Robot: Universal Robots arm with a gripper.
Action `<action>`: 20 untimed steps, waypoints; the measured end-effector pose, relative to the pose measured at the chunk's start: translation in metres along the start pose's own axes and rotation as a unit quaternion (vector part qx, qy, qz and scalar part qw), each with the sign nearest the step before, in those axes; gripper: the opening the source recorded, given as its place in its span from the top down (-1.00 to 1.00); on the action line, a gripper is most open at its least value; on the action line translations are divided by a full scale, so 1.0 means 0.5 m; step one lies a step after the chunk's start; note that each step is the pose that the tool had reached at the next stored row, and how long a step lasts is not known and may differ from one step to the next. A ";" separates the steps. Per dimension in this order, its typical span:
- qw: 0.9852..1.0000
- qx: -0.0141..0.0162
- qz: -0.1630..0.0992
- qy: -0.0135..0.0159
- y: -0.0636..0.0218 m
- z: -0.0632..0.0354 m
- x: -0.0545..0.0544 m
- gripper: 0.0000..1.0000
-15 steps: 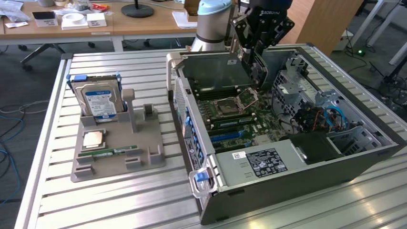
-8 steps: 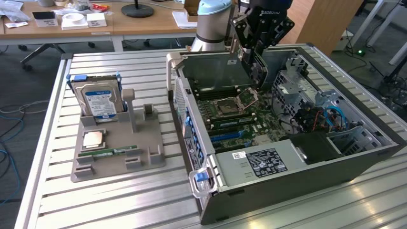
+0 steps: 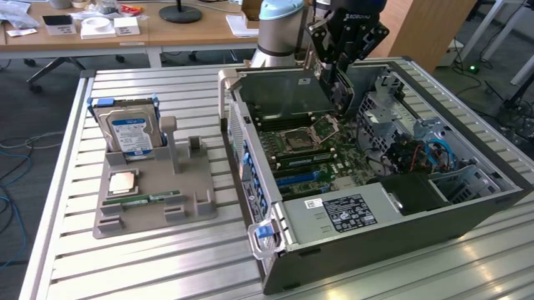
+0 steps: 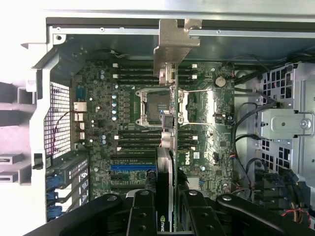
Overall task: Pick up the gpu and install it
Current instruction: 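Pick up the gpu and move the gpu toward the slot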
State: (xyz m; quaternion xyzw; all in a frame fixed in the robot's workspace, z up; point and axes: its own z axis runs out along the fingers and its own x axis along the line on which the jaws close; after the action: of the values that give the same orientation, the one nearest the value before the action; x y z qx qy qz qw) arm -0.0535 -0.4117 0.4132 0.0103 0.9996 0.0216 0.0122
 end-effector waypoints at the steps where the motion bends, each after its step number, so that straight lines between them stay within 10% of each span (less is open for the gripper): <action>1: 1.000 0.000 0.000 0.000 0.000 0.000 -0.005 0.47; 20: 1.000 0.000 0.000 0.000 0.002 0.002 -0.078 0.47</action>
State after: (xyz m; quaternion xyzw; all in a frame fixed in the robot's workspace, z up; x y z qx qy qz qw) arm -0.0146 -0.4117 0.4132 0.0103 0.9996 0.0215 0.0122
